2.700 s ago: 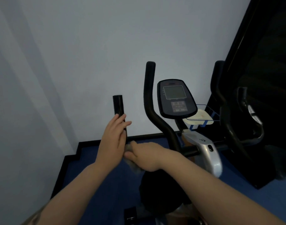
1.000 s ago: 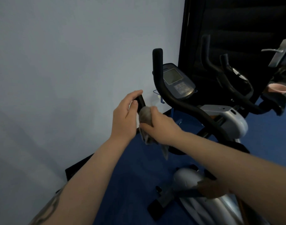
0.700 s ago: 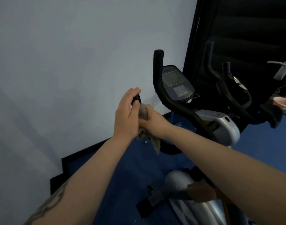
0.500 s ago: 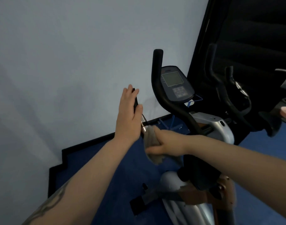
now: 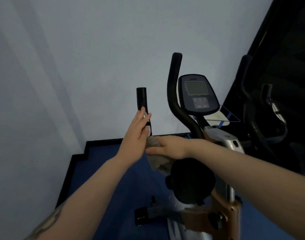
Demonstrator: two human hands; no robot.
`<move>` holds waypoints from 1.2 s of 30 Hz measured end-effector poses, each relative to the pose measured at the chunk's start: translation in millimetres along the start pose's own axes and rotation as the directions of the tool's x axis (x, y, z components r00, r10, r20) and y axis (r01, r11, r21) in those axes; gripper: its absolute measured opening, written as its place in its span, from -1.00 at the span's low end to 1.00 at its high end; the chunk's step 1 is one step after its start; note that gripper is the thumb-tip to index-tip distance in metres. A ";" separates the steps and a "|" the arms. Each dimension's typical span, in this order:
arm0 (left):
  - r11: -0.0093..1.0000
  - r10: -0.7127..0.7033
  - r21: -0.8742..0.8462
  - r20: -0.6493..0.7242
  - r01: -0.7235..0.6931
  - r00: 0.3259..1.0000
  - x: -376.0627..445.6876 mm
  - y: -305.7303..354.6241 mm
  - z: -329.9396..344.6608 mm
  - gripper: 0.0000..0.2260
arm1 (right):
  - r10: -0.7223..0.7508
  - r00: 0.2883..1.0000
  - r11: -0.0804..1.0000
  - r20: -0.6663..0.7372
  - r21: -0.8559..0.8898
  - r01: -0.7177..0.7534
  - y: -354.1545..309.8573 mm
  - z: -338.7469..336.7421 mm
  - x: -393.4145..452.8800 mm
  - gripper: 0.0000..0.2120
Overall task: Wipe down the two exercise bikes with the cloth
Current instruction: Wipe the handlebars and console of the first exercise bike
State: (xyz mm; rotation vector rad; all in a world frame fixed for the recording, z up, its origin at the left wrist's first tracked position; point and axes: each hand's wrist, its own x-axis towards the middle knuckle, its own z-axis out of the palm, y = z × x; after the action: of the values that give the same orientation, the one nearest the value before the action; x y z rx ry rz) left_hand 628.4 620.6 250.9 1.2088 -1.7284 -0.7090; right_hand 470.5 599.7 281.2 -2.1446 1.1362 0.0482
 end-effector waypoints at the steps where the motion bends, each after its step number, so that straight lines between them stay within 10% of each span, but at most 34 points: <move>1: 1.000 0.003 0.022 0.004 -0.003 1.000 -1.5 1.0 -0.4 -0.59 | 0.005 0.999 0.999 0.033 -0.048 -0.004 6.8 -4.1 -4.9 -0.75; 5: 0.999 -0.034 0.037 -0.019 0.035 0.999 -2.3 6.8 4.1 -0.58 | 0.113 0.972 0.974 0.205 -0.216 -0.067 13.2 -18.7 -5.9 -0.63; 8: 0.995 -0.097 -0.025 -0.054 0.096 0.994 -0.6 9.6 5.5 -0.58 | 0.019 0.989 1.000 0.144 -0.018 -0.016 -2.7 -7.3 9.8 -0.40; 15: 0.978 -0.178 -0.111 -0.028 0.174 0.984 2.4 12.8 -3.8 -0.57 | 0.012 0.990 0.992 0.142 -0.129 0.007 25.1 -9.1 -2.2 -0.62; 20: 0.975 -0.184 -0.133 -0.053 0.176 0.982 0.1 17.2 3.2 -0.61 | -0.025 0.998 0.992 0.065 0.124 0.016 2.5 -3.3 15.1 -0.36; 25: 0.982 -0.166 -0.101 -0.047 0.161 0.985 -1.2 14.5 3.9 -0.62 | -0.125 0.985 0.990 0.122 -0.043 0.131 35.0 -10.8 -3.6 -0.67; 30: 0.983 -0.167 -0.091 -0.077 0.160 0.983 -1.0 12.7 8.7 -0.62 | -0.034 0.996 0.999 0.081 -0.001 0.034 16.2 -8.0 13.0 -0.37; 36: 0.976 -0.181 0.099 -0.106 0.192 0.978 2.8 21.7 7.3 -0.59 | -0.114 0.993 0.992 0.043 -0.056 0.116 31.4 -14.5 -18.5 -0.67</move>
State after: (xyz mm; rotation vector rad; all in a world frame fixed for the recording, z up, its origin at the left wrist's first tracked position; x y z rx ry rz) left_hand 612.3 625.5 266.6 1.4717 -1.6050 -0.6612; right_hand 431.9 592.5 280.8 -2.2472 0.9980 0.0723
